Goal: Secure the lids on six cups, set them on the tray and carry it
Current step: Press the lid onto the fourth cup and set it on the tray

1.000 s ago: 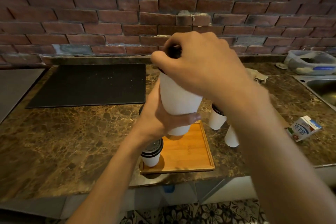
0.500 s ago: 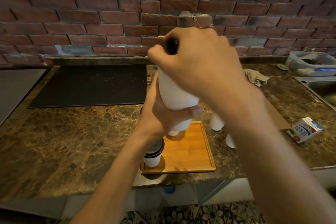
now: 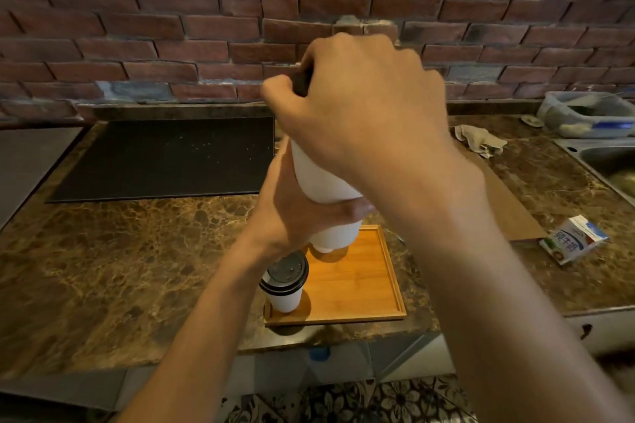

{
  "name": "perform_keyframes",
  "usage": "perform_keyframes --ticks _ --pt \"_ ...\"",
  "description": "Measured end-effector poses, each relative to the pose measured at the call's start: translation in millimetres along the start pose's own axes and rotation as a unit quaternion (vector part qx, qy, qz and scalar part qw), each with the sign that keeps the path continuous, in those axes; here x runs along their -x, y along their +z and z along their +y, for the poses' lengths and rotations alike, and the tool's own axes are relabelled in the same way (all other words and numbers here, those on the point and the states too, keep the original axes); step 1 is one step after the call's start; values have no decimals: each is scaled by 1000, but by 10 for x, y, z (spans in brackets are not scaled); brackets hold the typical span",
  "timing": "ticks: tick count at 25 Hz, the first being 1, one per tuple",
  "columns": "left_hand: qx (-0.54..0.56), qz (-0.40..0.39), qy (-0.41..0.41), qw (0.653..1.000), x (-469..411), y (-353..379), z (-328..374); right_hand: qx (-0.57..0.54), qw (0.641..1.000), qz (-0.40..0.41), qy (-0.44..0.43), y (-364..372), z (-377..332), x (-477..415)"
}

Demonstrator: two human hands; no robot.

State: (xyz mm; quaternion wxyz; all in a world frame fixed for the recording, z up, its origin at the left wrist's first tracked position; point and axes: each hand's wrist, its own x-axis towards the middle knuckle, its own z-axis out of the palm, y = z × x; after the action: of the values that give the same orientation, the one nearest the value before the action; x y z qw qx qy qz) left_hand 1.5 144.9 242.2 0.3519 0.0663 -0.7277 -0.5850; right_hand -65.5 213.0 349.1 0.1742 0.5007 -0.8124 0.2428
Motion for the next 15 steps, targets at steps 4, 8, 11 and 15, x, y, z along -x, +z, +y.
perform_keyframes --ticks 4,8,11,15 --pt "23 -5 -13 1000 -7 -105 35 -276 932 -178 -152 -276 230 -86" --pt "17 -23 -24 999 -25 -51 1 -242 949 -176 -100 -227 276 -97" --pt "-30 -16 -9 999 -30 28 -30 13 1000 -8 4 59 52 14" --pt "18 -3 -21 1000 -30 -38 4 -161 975 -103 -114 -145 192 -79"
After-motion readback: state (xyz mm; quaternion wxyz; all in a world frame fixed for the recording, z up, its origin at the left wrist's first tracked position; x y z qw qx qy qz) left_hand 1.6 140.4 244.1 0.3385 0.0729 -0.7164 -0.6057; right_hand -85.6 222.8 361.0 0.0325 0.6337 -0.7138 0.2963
